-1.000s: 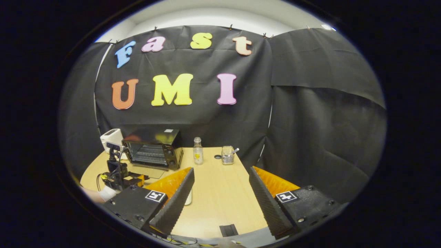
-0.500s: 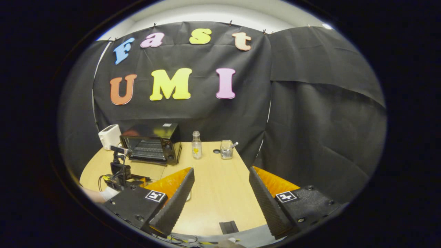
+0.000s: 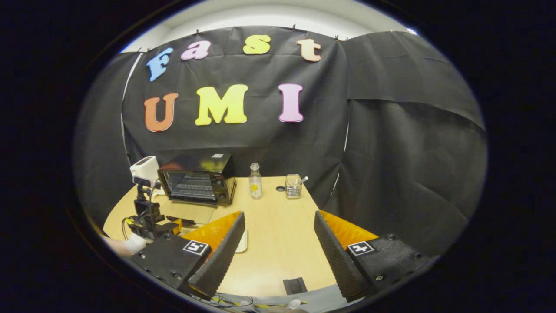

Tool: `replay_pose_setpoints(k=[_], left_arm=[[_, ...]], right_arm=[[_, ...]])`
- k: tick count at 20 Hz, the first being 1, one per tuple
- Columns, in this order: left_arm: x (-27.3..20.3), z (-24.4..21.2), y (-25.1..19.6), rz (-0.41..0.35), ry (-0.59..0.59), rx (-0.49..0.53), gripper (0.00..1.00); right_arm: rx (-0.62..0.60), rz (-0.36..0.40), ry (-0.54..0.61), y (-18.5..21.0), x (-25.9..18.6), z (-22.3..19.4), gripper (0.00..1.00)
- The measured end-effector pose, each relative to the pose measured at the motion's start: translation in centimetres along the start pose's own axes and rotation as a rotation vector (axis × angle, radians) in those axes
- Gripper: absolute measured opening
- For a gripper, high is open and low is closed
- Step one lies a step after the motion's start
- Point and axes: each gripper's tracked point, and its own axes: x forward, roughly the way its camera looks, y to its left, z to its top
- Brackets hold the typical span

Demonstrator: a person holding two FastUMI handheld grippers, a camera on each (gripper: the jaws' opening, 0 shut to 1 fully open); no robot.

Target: Open the electric oven with the left hand, put the food in, and close the electric oven.

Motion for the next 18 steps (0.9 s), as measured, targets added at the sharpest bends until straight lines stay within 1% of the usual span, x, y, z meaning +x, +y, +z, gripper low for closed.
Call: replay_pose_setpoints(k=[5,8,12,13,15,17,18], left_arm=[[-7.1,1.4,0.9,-0.023,-0.066,-0.019,0.96],[-11.9,2.8,2.4,-0.018,-0.127,0.0,0.97],[-17.3,5.7,4.8,0.016,-0.213,-0.001,0.96],[-18.6,6.5,5.3,0.029,-0.233,-0.003,0.97],[-21.0,8.0,6.2,0.057,-0.271,-0.003,0.97],[-23.2,9.1,6.8,0.091,-0.291,-0.013,0.97],[-24.3,9.3,6.9,0.11,-0.291,-0.016,0.96]], right_arm=[[0.047,0.072,0.055,2.2,2.8,-1.8,1.0],[0.024,0.106,0.085,3.4,5.3,-2.9,1.0],[-0.047,0.148,0.17,4.7,9.2,-6.0,0.98],[-0.059,0.163,0.197,5.1,10.1,-7.0,0.99],[-0.063,0.208,0.263,6.5,12.3,-9.2,0.98],[-0.061,0.248,0.333,7.5,14.3,-11.4,0.95],[-0.057,0.261,0.367,7.9,15.3,-12.5,0.91]])
